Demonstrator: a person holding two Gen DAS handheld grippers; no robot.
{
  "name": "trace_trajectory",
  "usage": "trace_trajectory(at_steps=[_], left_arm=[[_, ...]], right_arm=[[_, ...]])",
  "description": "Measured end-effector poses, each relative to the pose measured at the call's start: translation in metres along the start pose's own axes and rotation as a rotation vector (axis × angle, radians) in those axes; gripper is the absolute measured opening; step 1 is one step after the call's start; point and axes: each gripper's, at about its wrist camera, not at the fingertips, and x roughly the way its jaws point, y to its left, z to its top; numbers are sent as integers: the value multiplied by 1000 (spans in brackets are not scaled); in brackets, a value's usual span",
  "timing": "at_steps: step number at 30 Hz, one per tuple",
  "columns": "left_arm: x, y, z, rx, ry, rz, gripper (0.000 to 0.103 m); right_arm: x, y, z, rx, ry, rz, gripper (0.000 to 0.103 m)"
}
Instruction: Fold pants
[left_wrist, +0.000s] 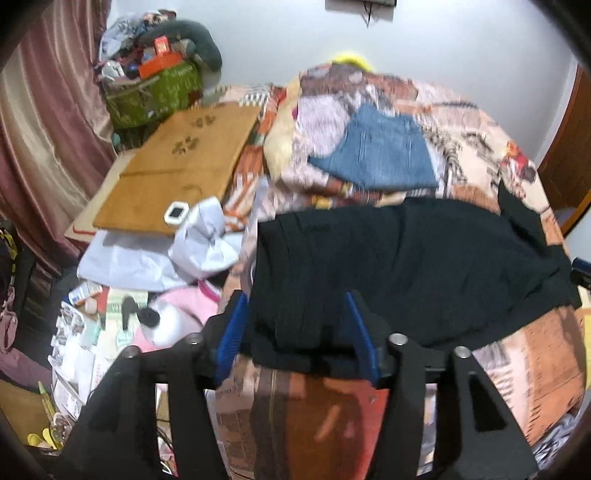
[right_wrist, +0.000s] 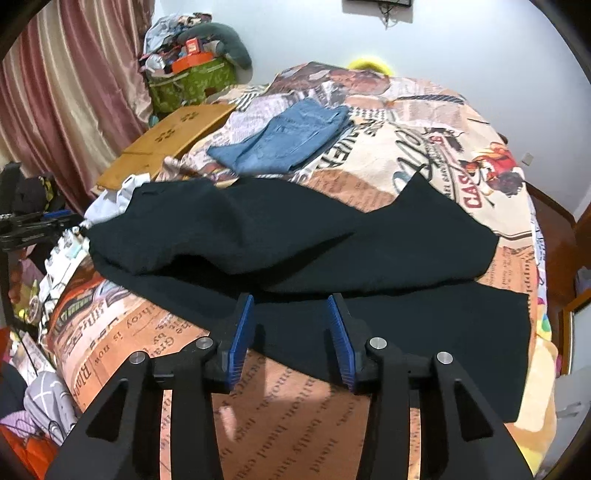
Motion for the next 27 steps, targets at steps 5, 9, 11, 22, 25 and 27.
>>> trace_trajectory(at_steps=[5, 9, 11, 22, 25, 27], left_arm=[[-9, -16, 33, 9, -61, 21, 91], [0, -32, 57, 2, -68, -17, 98], [9, -42, 69, 7, -56, -39, 98], [71, -96, 118, 60, -1, -82, 98], [92, -111, 127, 76, 22, -91, 98], [102, -119, 129, 94, 29, -86, 98]], right_arm=[[-9, -22, 15, 43, -48, -37, 57], [-9, -46, 31, 92, -71, -90, 73], [-7, -59, 38, 121, -84, -114, 82], [44, -116, 77, 178, -46, -159, 82], [65, -132, 90, 193, -29, -153, 82], [77, -142, 97, 206, -21, -150, 82]])
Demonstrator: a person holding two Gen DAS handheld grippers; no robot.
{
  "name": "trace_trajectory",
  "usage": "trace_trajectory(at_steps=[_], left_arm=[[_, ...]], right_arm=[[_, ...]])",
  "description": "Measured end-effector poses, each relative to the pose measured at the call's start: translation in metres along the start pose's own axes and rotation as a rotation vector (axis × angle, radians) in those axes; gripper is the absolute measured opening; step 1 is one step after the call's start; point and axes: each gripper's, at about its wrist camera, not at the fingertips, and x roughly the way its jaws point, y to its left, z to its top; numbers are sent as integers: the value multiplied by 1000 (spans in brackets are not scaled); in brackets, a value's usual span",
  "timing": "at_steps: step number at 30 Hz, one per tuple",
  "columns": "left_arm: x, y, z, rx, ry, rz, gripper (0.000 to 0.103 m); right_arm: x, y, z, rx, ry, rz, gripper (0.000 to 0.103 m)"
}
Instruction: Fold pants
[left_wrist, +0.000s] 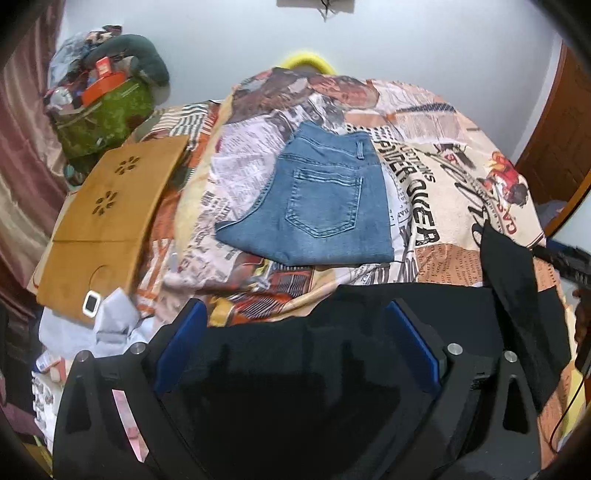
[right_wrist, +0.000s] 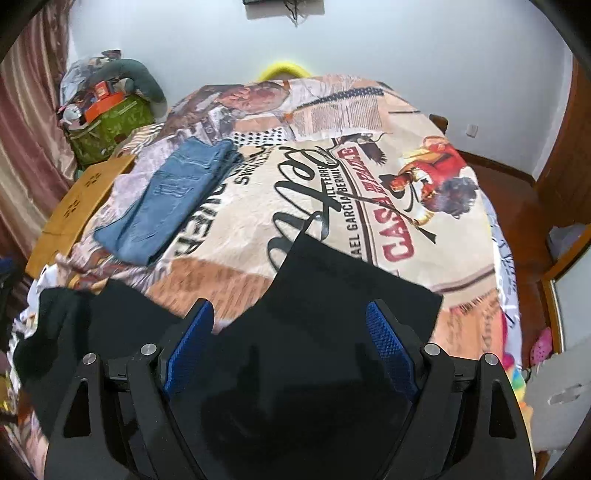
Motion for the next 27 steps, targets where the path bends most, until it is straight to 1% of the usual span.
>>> trace_trajectory(at_steps=[4, 9, 10, 11, 12, 14, 16, 19, 21, 22, 24, 25, 27], left_arm=[[24, -14, 6, 43, 32, 0, 98], [47, -20, 8, 41, 66, -13, 98], [52, -20, 7, 37, 76, -16, 98], [56, -20, 7, 35, 84, -16, 98], [60, -20, 6, 34, 91, -15, 98], [65, -21, 6, 35, 102, -13, 98], [69, -21, 4, 32, 114, -22, 98], [73, -22, 2, 32, 121, -27, 98], [74, -22, 1, 32, 129, -22, 98], [74, -23, 0, 30, 132, -20, 98], [73, -23, -1, 24, 136, -24, 98], [72, -24, -2, 21, 138, -29, 98], [68, -25, -4, 23, 140, -35, 98]], right_arm=[[30, -11, 16, 19, 14, 3, 82], [66, -20, 28, 41, 43, 14, 80], [72, -21, 30, 46, 50, 16, 75], [78, -23, 31, 49, 60, 22, 68], [86, -24, 31, 54, 76, 32, 65], [97, -25, 31, 62, 102, 46, 50], [107, -26, 29, 63, 117, 35, 46], [110, -24, 26, 38, 100, 12, 41], [109, -22, 25, 18, 90, -10, 32], [107, -22, 25, 12, 88, -28, 24], [107, -24, 26, 13, 88, -30, 16], [105, -27, 27, 21, 86, -22, 13], [94, -32, 25, 45, 72, 0, 11]])
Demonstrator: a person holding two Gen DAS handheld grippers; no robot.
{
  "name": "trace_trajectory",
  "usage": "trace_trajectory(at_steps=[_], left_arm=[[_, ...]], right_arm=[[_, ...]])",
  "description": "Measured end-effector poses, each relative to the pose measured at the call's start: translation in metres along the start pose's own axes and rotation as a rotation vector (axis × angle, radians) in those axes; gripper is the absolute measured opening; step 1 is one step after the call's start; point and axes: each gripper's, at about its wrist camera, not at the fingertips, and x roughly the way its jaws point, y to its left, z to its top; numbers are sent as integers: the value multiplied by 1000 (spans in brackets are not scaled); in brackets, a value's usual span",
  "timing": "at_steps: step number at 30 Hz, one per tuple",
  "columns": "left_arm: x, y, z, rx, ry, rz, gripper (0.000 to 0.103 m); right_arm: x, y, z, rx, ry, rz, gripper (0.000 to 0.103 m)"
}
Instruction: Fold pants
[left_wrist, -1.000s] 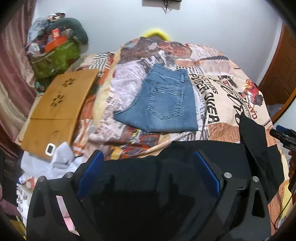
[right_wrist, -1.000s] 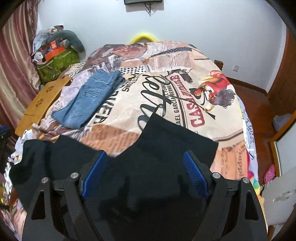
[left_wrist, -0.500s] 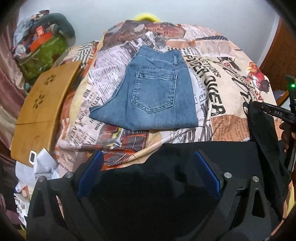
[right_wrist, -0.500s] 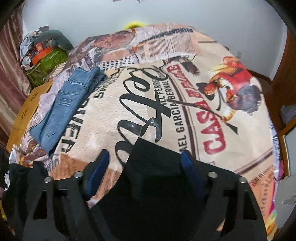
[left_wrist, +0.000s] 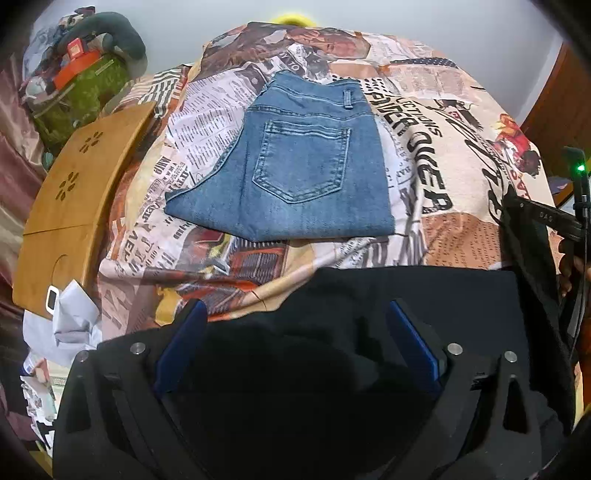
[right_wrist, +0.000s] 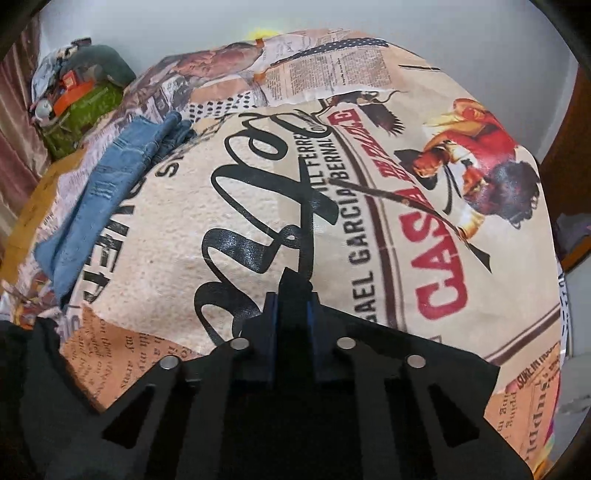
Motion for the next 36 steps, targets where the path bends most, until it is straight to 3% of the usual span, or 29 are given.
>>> trace_trajectory(at_steps=[6, 17, 22, 26, 36], left_arm=[[-13, -14, -10, 41, 8, 1, 98], [-29, -62, -36, 133, 66, -106, 98], [-27, -87, -52, 193, 87, -87, 98], [-28, -99, -63, 201, 109, -103, 98], [-35, -124, -79, 228, 123, -125, 98]], right_arm=[[-56, -19, -8, 54, -95, 30, 10], [-205, -58, -37, 104, -313, 11, 10], [-247, -74, -62, 119, -369, -8, 10], [-248, -84, -94, 133, -332, -25, 10], [-180, -119, -187, 241, -80, -67, 10]])
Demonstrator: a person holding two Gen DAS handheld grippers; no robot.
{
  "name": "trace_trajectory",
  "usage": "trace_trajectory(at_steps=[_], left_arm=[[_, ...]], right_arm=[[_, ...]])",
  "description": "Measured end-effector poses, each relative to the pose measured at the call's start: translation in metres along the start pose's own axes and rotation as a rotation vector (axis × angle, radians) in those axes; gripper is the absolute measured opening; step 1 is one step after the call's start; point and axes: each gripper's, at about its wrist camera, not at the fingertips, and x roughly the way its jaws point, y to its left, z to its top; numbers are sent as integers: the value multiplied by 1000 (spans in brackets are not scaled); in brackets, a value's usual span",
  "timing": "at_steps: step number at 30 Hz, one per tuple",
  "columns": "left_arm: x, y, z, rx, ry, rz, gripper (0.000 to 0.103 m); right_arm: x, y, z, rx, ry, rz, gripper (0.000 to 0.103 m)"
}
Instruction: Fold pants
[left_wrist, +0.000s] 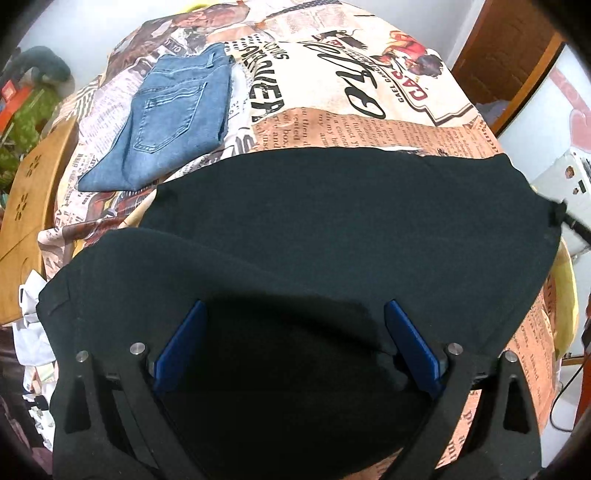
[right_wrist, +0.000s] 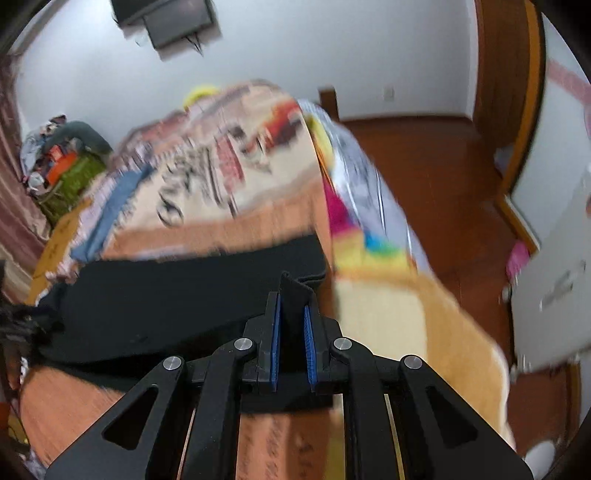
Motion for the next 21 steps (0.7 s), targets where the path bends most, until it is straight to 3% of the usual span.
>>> trace_trajectory(at_steps=[7, 9, 12, 14, 21], left_arm=[[-1, -5, -2, -9, -11, 6, 98], [-2, -5, -3, -9, -14, 5, 98], [-5, -5, -4, -8, -21, 1, 98], [-8, -3, -5, -7, -30, 0, 98], [-46, 18, -5, 0, -154, 78, 98]], right_arm=[[4, -6, -29, 9, 65, -22, 13], [0, -4, -31, -6, 73, -65, 20], [-10, 3, -30, -49, 63, -158, 37], [-20, 6, -28, -68, 36, -171, 51], [-52, 44, -2, -132, -72, -145, 61]])
